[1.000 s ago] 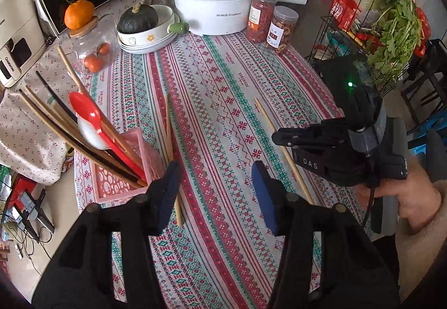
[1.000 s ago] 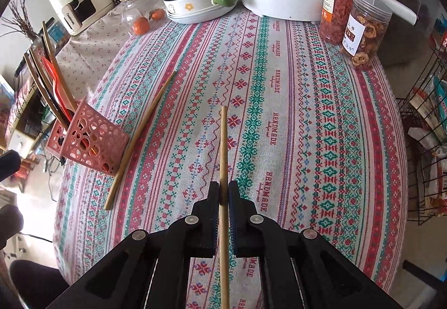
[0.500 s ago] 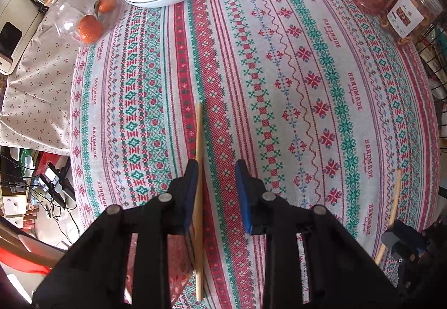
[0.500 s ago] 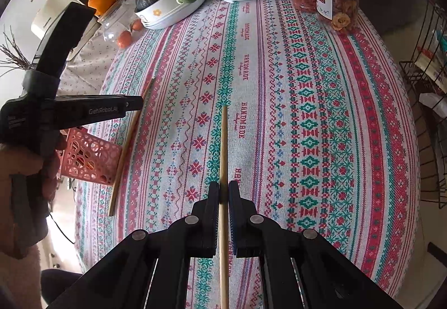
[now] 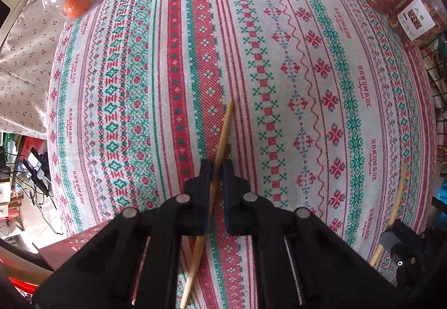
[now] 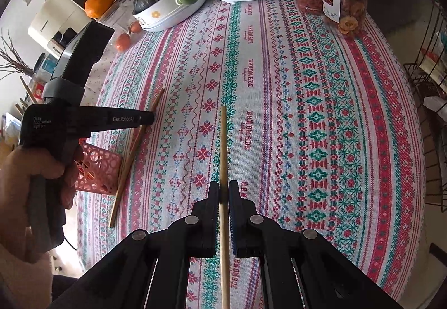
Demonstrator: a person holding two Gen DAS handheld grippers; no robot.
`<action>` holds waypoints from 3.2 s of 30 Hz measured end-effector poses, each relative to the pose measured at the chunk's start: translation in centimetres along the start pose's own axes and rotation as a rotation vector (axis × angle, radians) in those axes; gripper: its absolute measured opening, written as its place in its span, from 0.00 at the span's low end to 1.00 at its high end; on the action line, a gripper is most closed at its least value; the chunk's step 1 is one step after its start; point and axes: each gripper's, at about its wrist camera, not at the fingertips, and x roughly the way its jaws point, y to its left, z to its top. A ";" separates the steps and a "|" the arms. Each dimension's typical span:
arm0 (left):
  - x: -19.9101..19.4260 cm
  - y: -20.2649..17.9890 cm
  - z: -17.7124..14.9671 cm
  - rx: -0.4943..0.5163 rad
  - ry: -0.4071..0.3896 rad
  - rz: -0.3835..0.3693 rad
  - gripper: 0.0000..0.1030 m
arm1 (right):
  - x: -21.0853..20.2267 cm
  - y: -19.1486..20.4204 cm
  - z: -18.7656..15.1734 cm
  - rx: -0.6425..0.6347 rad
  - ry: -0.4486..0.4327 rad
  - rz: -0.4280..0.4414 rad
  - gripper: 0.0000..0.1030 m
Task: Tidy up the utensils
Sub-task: 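Grasp another wooden chopstick with the left gripper while the right gripper holds its chopstick, then lift the chopstick with the left gripper, lower it into the basket and open, then lower the wooden chopstick into the pink basket with the right gripper and release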
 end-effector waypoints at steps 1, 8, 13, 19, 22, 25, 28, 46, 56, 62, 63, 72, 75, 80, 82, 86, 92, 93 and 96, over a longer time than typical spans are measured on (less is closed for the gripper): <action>0.0 -0.2 -0.5 0.010 0.000 0.005 0.08 | -0.2 0.1 0.0 0.001 -0.005 0.000 0.06; -2.5 -3.3 -6.2 0.075 -0.090 -0.073 0.06 | -2.0 0.9 -0.8 -0.002 -0.057 -0.002 0.06; -6.0 -3.5 -9.9 0.089 -0.191 -0.153 0.06 | -3.1 1.5 -1.7 -0.016 -0.078 -0.010 0.06; -10.0 -2.6 -12.7 0.062 -0.299 -0.261 0.06 | -4.4 2.4 -2.5 -0.035 -0.108 -0.006 0.06; -12.5 -2.4 -13.2 0.063 -0.358 -0.294 0.06 | -5.5 3.2 -2.8 -0.049 -0.146 -0.005 0.06; -14.5 -1.3 -15.0 0.082 -0.433 -0.320 0.06 | -6.7 4.2 -3.0 -0.075 -0.189 0.001 0.06; -16.3 0.2 -16.9 0.087 -0.503 -0.345 0.06 | -7.6 5.5 -3.4 -0.099 -0.234 0.014 0.06; -25.2 11.2 -24.9 -0.051 -0.982 -0.432 0.06 | -12.4 16.2 -5.9 -0.306 -0.518 0.041 0.06; -25.1 13.7 -24.7 -0.142 -1.149 -0.286 0.06 | -14.1 20.2 -5.3 -0.350 -0.642 0.058 0.06; -23.0 13.5 -22.6 -0.147 -1.127 -0.223 0.06 | -13.1 20.7 -5.2 -0.361 -0.627 0.053 0.06; -22.5 13.4 -22.3 -0.143 -1.115 -0.213 0.06 | -12.9 20.8 -5.2 -0.363 -0.622 0.051 0.06; -19.6 13.4 -20.1 -0.153 -0.985 -0.225 0.06 | -12.6 20.7 -5.4 -0.366 -0.609 0.049 0.06; -18.9 13.4 -19.7 -0.160 -0.938 -0.231 0.11 | -12.8 20.5 -5.5 -0.358 -0.613 0.058 0.06; -18.9 14.1 -20.5 -0.210 -0.880 -0.193 0.61 | -13.6 20.8 -5.5 -0.359 -0.649 0.080 0.06; -18.6 14.5 -20.9 -0.221 -0.843 -0.182 0.65 | -14.0 21.2 -5.6 -0.364 -0.670 0.092 0.06; -17.4 15.7 -21.8 -0.261 -0.756 -0.194 0.74 | -14.6 22.0 -5.4 -0.373 -0.708 0.113 0.06; -15.4 16.4 -22.8 -0.241 -0.678 -0.171 0.76 | -15.1 23.3 -4.9 -0.403 -0.778 0.146 0.06; -15.2 16.5 -22.9 -0.236 -0.670 -0.164 0.76 | -14.8 23.6 -4.7 -0.408 -0.775 0.146 0.06; -14.5 16.9 -23.4 -0.231 -0.649 -0.149 0.76 | -13.1 24.4 -4.0 -0.417 -0.738 0.135 0.06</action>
